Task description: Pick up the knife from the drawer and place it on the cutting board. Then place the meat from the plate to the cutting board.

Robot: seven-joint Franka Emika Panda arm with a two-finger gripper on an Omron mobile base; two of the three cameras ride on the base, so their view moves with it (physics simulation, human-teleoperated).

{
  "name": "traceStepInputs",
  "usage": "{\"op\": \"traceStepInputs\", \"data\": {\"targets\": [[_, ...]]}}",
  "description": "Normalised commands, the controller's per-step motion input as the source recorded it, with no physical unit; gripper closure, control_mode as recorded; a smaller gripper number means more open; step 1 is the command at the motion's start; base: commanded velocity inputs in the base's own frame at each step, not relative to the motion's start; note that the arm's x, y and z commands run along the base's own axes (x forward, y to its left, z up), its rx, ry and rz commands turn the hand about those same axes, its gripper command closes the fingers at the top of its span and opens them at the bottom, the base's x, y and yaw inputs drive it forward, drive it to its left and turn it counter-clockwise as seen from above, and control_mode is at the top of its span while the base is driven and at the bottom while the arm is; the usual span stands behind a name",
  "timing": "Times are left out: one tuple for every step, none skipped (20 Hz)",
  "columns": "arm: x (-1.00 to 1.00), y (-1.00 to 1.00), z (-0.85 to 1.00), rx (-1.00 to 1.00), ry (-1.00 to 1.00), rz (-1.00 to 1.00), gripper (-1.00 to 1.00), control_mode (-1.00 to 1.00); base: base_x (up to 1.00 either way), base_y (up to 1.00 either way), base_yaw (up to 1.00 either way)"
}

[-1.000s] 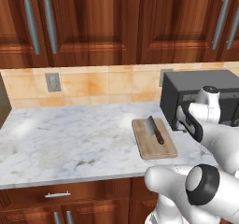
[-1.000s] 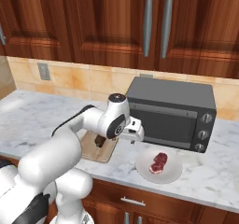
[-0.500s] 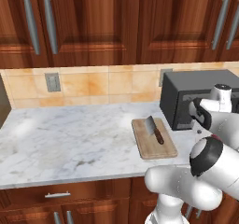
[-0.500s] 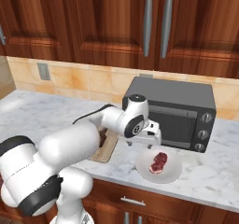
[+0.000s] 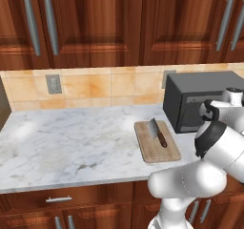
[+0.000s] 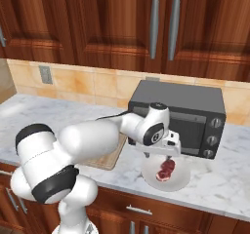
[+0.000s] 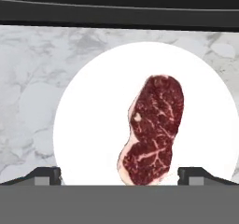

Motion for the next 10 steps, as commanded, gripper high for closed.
{"op": "traceStepInputs", "data": {"targets": [[0.00,-0.36,-0.37,0.00,0.04,0.00,-1.00,-1.00,0.00,0.00,0.00],[0.00,-0.35,-0.34,0.00,0.03,0.00,-1.00,-1.00,0.00,0.00,0.00],[0.00,-0.31,-0.36,0.00,0.05,0.00,-1.00,-1.00,0.00,0.00,0.00],[0.00,-0.28,-0.36,0.00,0.05,0.00,-1.00,-1.00,0.00,0.00,0.00],[0.00,-0.24,-0.35,0.00,0.04,0.00,-1.00,-1.00,0.00,0.00,0.00],[0.00,-0.13,-0.29,0.00,0.00,0.00,-1.00,-1.00,0.00,0.00,0.00],[0.00,-0.08,-0.33,0.00,0.00,0.00,-1.00,-1.00,0.00,0.00,0.00],[0.00,-0.11,-0.34,0.00,0.00,0.00,-1.00,-1.00,0.00,0.00,0.00],[0.00,-0.09,-0.28,0.00,0.00,0.00,-1.00,-1.00,0.00,0.00,0.00],[0.00,-0.05,-0.19,0.00,0.00,0.00,-1.00,-1.00,0.00,0.00,0.00]]}}
